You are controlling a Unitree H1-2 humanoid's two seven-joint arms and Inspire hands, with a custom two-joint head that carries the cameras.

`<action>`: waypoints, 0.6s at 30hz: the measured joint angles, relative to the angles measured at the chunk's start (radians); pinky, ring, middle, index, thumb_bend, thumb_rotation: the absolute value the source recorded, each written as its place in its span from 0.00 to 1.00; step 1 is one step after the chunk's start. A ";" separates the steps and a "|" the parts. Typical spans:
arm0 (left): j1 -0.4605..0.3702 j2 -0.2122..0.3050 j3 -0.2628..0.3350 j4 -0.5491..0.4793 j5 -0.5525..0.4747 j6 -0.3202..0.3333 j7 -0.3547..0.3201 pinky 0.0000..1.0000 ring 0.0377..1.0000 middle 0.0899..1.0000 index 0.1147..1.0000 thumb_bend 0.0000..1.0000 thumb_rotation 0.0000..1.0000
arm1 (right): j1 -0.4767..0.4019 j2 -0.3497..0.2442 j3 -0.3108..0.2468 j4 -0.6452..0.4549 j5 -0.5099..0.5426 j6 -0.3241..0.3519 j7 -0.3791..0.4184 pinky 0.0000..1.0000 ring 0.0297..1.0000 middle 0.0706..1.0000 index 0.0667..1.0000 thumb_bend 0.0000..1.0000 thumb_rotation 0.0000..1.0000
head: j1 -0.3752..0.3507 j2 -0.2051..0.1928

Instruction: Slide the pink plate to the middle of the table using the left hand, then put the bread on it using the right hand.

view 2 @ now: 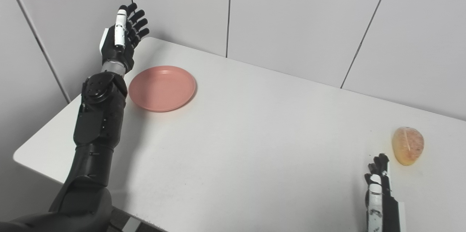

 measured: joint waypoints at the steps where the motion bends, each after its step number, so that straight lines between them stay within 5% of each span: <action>1: 0.001 0.002 0.006 0.001 -0.004 0.000 0.000 0.86 0.87 0.86 0.85 0.40 1.00 | 0.000 -0.001 0.000 0.000 -0.002 0.000 0.000 1.00 0.99 1.00 0.99 0.15 1.00 | 0.002 0.000; 18: 0.017 0.037 0.015 0.071 -0.020 -0.038 0.008 0.87 0.88 0.87 0.86 0.39 1.00 | -0.004 -0.004 -0.009 0.005 0.018 0.000 0.007 1.00 1.00 1.00 1.00 0.15 1.00 | 0.025 -0.003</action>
